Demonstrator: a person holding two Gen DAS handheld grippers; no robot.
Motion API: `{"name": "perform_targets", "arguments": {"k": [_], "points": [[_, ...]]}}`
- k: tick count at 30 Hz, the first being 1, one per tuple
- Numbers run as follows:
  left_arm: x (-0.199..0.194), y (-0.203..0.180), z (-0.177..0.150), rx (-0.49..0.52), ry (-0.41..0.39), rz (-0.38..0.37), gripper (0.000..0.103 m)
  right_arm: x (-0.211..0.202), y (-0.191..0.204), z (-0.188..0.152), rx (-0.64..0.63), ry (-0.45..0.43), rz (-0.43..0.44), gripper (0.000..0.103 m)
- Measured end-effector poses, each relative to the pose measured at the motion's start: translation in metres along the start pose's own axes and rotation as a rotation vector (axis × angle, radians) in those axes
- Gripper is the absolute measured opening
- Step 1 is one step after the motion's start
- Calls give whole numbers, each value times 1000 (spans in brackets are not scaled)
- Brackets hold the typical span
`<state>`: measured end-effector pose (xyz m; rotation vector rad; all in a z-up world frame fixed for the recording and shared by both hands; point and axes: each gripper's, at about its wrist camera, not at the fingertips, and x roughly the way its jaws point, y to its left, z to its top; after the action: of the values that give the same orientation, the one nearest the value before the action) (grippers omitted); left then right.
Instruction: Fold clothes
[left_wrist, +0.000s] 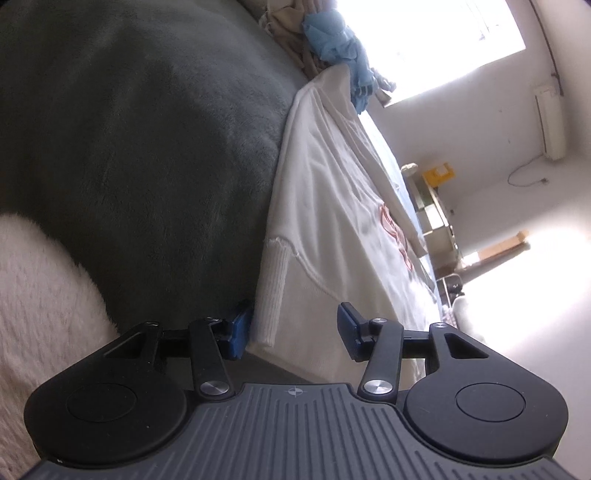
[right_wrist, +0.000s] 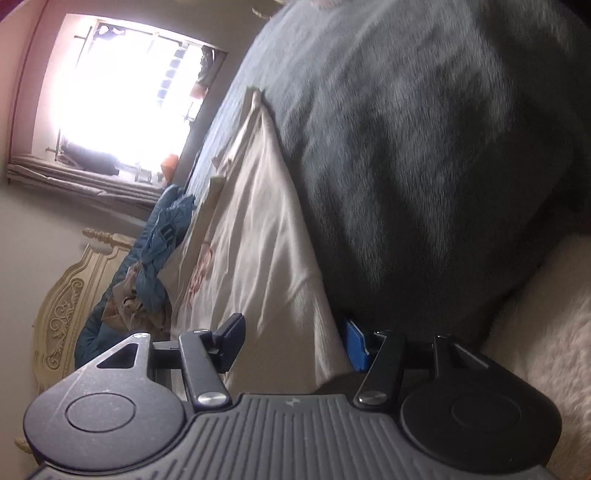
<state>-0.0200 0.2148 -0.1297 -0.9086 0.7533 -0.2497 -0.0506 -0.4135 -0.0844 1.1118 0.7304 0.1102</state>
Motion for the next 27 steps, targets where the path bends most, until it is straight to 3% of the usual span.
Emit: {"name": "perform_targets", "arguments": {"k": [6,10,16,20,27], "points": [[-1,-12,-4,77,7,-21,51,7,3,0,-5,-39,-27,60],[4,-19,-11,135,27,19,50,11,0,-16,-8,-10,-27,60],[2,-20,-13,113,13,28,49,8,-7,-18,17,-14,-5,60],[-1,-17,-17,78,-10,44,41,11,-13,-14,25,3,28,59],[0,-15,-18,51,-22,34,36,15,-7,-25,-61,79,103,45]]}}
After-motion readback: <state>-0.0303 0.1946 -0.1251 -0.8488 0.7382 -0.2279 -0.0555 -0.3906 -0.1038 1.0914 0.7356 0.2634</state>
